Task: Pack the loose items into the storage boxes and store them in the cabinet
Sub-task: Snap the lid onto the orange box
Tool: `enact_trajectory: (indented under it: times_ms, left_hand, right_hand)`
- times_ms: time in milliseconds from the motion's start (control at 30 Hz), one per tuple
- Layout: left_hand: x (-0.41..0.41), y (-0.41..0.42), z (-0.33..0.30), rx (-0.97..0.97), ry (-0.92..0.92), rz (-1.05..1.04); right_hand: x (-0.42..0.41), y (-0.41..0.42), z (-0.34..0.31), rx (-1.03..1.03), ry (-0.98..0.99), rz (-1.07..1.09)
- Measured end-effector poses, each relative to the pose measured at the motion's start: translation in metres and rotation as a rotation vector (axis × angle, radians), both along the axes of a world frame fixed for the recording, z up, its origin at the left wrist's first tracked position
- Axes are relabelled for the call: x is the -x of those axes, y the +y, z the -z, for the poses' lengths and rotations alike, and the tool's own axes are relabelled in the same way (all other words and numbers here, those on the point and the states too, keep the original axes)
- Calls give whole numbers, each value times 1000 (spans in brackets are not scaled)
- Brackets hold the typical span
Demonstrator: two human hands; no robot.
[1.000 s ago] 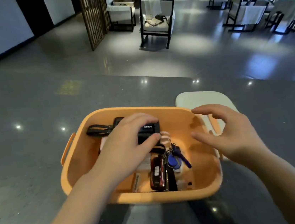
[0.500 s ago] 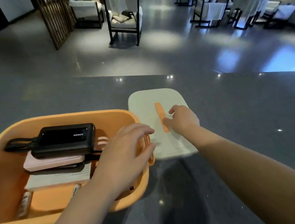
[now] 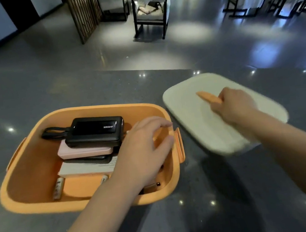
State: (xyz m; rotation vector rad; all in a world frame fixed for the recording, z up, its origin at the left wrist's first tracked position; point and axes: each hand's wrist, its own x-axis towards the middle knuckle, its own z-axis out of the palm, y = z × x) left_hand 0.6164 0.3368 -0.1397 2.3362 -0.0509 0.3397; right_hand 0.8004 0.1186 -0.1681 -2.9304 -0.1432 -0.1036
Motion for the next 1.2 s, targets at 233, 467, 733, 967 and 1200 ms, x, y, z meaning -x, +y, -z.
enact_trajectory:
  times_ms: [233, 467, 733, 967, 1200]
  left_hand:
    - [43, 57, -20, 216, -241, -281]
    - [80, 107, -31, 192, -361, -448]
    - [88, 113, 2, -119, -11, -256]
    - [72, 113, 9, -293, 71, -189]
    - [41, 72, 6, -340, 48, -18]
  right_hand:
    - [62, 6, -126, -95, -168, -318]
    - [129, 137, -93, -211, -134, -719]
    - [156, 189, -25, -240, -81, -759]
    - [162, 182, -22, -403, -11, -640]
    - [168, 108, -7, -622, -140, -118]
